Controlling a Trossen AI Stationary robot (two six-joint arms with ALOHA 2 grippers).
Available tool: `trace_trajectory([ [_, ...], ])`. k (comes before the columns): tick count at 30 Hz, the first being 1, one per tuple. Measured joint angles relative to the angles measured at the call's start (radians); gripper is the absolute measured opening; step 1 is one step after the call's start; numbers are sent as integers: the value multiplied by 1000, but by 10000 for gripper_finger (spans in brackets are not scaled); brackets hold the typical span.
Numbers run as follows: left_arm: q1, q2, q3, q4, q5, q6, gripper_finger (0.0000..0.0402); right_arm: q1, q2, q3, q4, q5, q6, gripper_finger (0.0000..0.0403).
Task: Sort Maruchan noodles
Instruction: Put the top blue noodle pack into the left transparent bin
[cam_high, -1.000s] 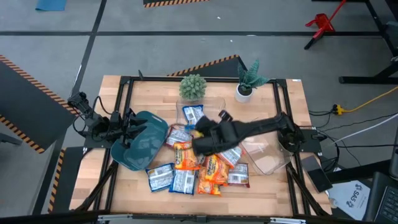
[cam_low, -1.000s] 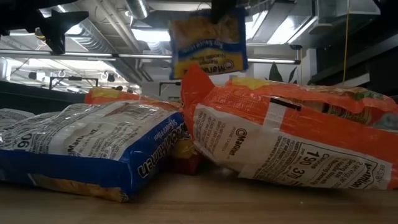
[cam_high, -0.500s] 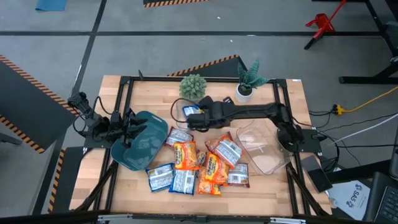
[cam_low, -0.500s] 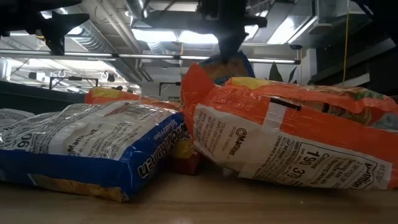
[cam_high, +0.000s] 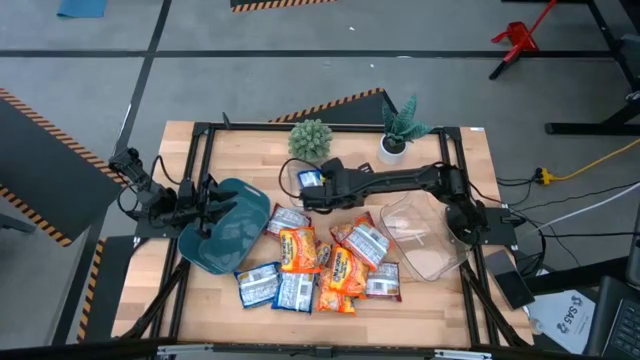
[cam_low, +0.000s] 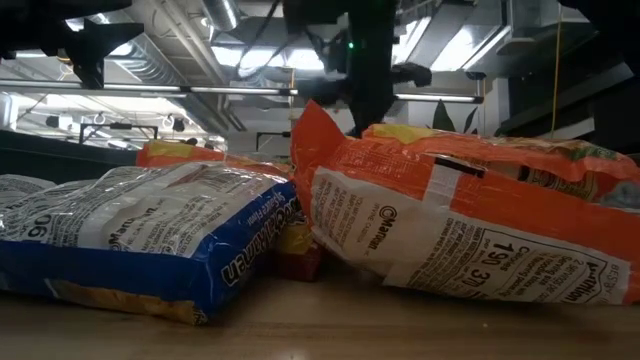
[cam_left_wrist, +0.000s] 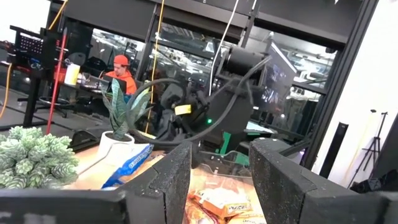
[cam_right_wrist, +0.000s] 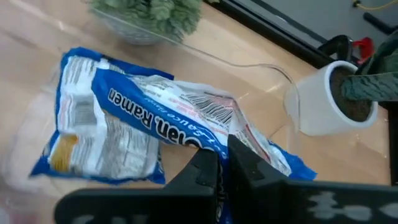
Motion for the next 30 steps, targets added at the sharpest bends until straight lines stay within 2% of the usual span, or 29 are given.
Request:
trace_trajectory([
  [5, 0, 0, 0, -3, 0, 0, 157, 0, 0, -56, 134, -25, -65, 11],
  [8, 0, 0, 0, -3, 0, 0, 157, -1, 0, -74, 185, -65, -103, 31],
  [16, 0, 0, 0, -5, 0, -5, 157, 0, 0, -96, 249, -105, -165, 147],
  [19, 0, 0, 0, -5, 0, -5, 157, 2, -1, -87, 258, -104, -166, 176],
  [24, 0, 0, 0, -5, 0, -5, 157, 8, -10, -65, 264, -43, -166, 183],
  [30, 0, 0, 0, -5, 0, -56, 157, -17, 34, -66, 266, -79, -168, 161],
])
